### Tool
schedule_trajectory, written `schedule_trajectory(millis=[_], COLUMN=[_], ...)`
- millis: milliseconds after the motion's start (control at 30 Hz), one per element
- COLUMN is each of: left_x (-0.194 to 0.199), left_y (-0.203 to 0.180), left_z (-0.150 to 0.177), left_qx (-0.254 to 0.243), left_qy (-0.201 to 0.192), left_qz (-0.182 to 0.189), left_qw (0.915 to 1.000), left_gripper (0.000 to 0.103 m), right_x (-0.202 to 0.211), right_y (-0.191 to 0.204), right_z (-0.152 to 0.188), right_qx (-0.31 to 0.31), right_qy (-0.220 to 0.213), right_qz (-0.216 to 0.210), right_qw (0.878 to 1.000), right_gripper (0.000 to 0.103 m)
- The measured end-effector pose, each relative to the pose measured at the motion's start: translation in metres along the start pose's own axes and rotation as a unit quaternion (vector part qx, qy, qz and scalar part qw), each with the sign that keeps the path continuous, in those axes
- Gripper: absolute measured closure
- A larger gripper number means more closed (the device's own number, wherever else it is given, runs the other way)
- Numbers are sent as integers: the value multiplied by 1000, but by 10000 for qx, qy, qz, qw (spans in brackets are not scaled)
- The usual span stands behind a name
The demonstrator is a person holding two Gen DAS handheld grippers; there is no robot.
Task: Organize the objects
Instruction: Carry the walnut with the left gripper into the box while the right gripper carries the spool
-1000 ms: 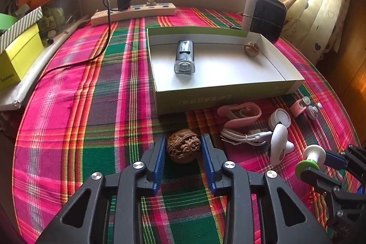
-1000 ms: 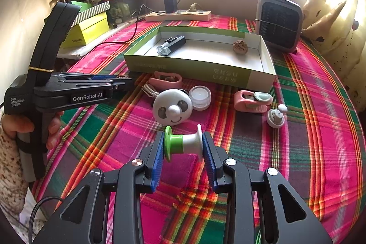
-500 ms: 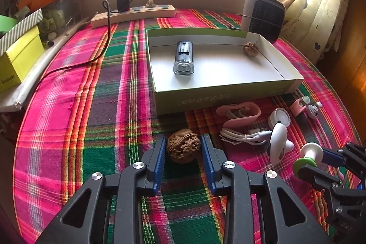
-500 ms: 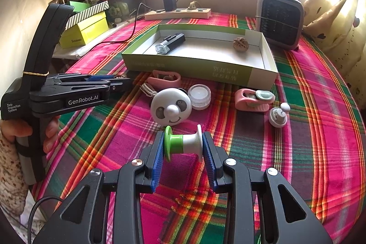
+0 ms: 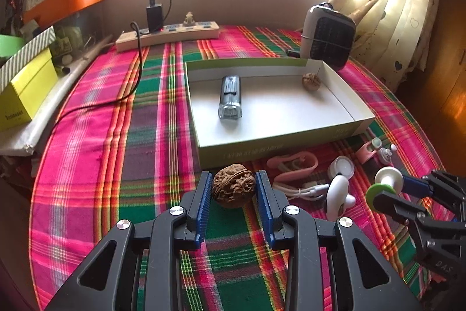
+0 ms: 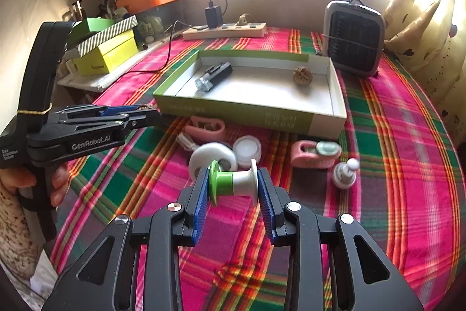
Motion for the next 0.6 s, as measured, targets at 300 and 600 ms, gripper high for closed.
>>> schedule_trajectory(millis=[300,600], left_x=[1,-14], left_y=[-11,-22], left_z=[-18,-41], left_qx=[-68,-118], left_qy=[-52,-31], left_qz=[115,181], left_qw=[9999,9998], left_gripper=[75,75], right_x=[-1,-22], right_y=[-15,-42], right_z=[-29,-57], right_qx=[1,52], right_qy=[-110,-30], right_qz=[66,178], right_qw=[9999,9998], right_gripper=[69,69])
Point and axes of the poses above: each gripper's, at about its wrist camera, not at the fingertips, and x roughly against the way its jaws point, y to its left, z to its underside, the point moved 6 cm from there along -x, roughly the way its jaws point, and after that the axes turned 13 degrees about x, right-handed, at the moved point
